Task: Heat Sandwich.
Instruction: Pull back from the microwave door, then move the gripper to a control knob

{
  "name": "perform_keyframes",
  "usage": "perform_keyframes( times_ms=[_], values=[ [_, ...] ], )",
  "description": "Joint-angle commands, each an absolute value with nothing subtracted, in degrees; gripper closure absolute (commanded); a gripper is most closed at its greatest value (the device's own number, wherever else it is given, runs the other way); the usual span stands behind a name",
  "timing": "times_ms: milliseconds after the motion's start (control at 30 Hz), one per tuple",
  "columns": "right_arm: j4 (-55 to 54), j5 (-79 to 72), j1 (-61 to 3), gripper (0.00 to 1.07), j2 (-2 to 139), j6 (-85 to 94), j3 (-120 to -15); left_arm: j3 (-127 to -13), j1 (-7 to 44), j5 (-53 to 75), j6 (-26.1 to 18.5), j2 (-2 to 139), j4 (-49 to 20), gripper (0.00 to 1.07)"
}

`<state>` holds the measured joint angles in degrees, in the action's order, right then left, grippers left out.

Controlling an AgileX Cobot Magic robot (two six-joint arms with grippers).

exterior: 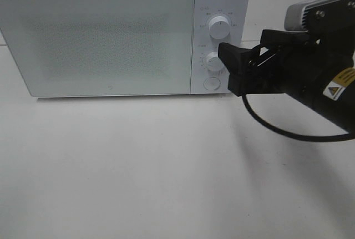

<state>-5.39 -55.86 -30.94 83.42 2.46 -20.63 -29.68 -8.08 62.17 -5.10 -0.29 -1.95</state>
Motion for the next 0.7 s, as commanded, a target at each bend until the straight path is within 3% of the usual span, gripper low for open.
perform_keyframes(
  times_ms=[33,367,700],
  values=[
    [-11.8,-61.59,-34.32,0.31,87.15,5.73,-20.45,-29.56,-7.68,61.19,-4.7,-1.6,-1.78,0.39],
    [-23.43,-64.74,-41.37,0.31,93.85,8.71,-22.98,-29.56,-7.68,61.19,-4.7,-1.6,-1.78,0.39],
    [-27.39,-62.62,-41.54,0.31,97.8,11.75,-28.07,-29.56,-7.68,61.19,-4.7,-1.6,-1.78,0.39]
  ],
)
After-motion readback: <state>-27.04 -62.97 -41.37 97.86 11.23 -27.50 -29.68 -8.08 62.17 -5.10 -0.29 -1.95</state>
